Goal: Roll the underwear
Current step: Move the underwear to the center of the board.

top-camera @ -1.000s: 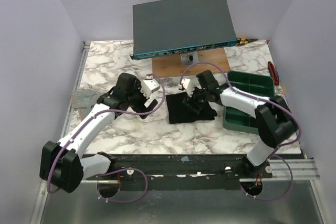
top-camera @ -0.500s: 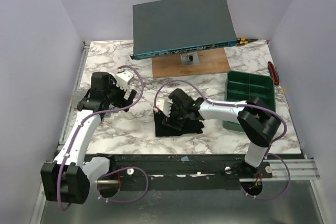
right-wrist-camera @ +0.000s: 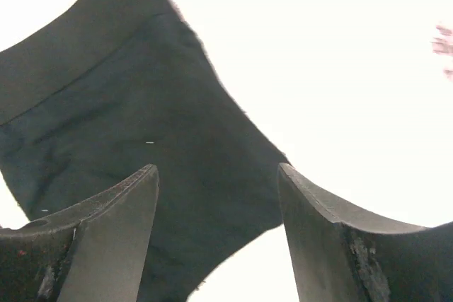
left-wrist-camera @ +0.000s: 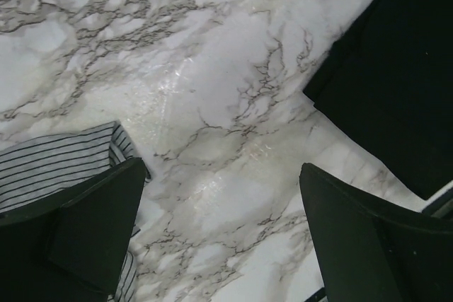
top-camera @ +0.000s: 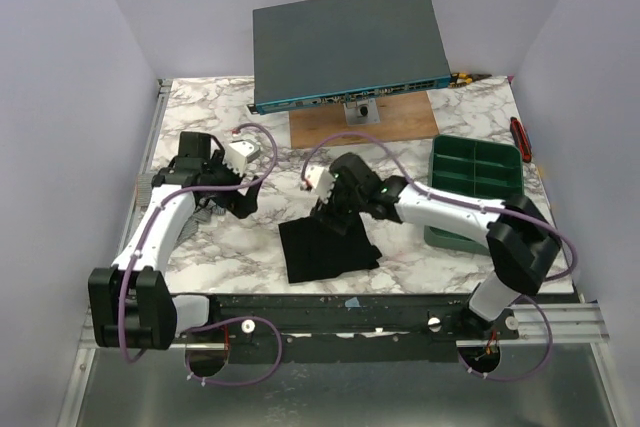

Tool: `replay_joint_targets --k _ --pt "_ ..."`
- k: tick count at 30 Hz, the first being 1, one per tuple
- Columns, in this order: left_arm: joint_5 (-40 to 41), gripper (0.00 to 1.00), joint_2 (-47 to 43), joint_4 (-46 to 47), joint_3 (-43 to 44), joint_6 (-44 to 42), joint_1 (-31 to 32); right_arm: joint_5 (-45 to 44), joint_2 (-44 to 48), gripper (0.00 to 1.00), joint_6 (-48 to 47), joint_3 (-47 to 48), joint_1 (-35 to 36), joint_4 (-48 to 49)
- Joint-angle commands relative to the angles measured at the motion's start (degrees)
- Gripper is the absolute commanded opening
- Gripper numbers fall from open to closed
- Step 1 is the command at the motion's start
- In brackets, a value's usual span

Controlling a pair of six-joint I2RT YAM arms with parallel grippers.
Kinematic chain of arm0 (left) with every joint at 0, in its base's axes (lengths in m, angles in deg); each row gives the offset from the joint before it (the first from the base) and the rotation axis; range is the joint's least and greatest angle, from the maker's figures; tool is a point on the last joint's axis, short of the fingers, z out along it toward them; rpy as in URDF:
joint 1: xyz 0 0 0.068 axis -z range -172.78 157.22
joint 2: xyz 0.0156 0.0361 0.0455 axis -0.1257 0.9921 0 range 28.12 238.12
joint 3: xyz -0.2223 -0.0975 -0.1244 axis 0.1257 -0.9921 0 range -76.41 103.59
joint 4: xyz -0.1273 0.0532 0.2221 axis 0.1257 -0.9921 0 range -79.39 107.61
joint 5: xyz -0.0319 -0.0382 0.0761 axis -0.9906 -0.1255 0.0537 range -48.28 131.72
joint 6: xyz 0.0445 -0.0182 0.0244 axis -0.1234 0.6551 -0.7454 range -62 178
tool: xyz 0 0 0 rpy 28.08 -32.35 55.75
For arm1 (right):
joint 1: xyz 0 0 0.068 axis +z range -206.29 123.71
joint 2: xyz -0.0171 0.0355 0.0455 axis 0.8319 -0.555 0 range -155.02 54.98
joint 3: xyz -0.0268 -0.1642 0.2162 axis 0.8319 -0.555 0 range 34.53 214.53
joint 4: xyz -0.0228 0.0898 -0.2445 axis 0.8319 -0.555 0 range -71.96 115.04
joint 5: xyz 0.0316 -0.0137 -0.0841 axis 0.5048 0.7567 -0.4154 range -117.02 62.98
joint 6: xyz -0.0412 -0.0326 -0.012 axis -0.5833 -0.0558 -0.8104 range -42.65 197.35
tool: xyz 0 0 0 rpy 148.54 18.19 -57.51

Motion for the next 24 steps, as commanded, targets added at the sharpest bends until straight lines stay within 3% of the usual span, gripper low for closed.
replay_joint_targets --k 1,9,15,24 --pt "-8.3 0.99 4.5 -8.1 4.1 -5.4 0.4 0.6 4.1 0.72 1.9 1.3 -6.1 -3.1" --pt "-7.2 0.99 15.8 -12.2 8.8 -5.0 11.0 17.4 -1.4 0.74 -0.3 5.4 -17.7 -13.0" --pt "-9.5 0.98 25.7 -14.1 15.8 -1.0 14.0 19.2 -5.4 0.77 -2.5 5.3 -19.6 -13.1" --pt "-8.4 0.96 33.1 -13.2 18.2 2.7 17.3 22.1 -12.5 0.78 -4.0 7.7 -20.3 -13.3"
